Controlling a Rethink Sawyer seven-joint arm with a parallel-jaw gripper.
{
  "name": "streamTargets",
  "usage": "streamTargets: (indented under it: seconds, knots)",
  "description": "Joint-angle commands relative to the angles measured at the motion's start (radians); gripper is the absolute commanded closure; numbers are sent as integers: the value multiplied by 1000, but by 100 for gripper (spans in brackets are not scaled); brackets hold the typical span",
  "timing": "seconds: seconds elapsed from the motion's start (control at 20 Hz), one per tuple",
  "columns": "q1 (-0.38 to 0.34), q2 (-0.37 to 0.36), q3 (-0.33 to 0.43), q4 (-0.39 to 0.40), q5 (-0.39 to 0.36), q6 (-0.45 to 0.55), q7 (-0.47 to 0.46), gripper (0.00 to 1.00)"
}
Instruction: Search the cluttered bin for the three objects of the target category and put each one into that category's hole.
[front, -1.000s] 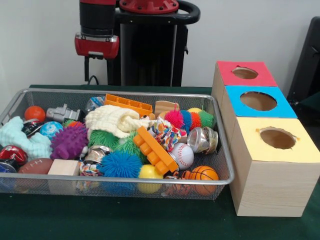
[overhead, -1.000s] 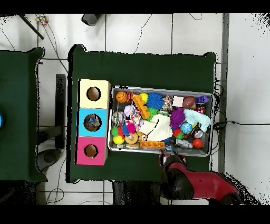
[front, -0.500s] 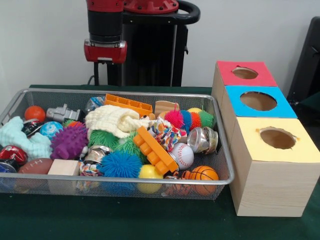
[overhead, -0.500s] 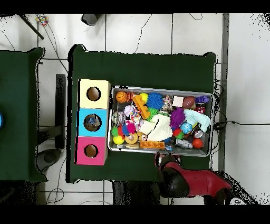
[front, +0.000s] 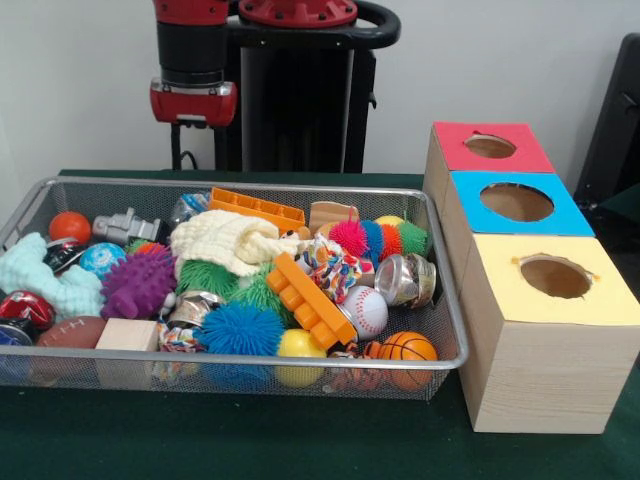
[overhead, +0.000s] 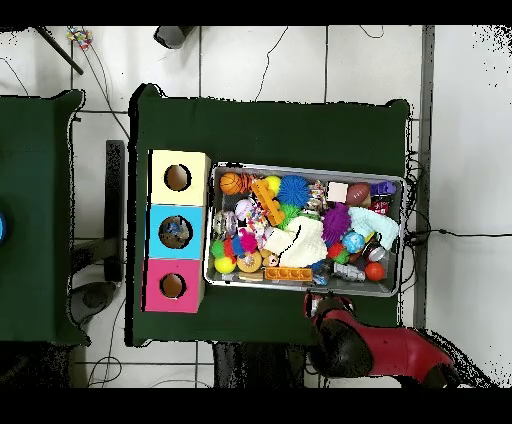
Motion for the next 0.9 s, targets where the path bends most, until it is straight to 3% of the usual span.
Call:
streamTargets:
  seconds: [0.05,0.3,0.45,0.9]
  knots:
    - [-85,-40,145,-86,21,159,-67,0]
    - [-122,-115,200,-72,61,249,-99,0]
    - [-107,-135,201,-82,61,273,-82,0]
    - [-41,-85,196,-143,51,276,-21,0]
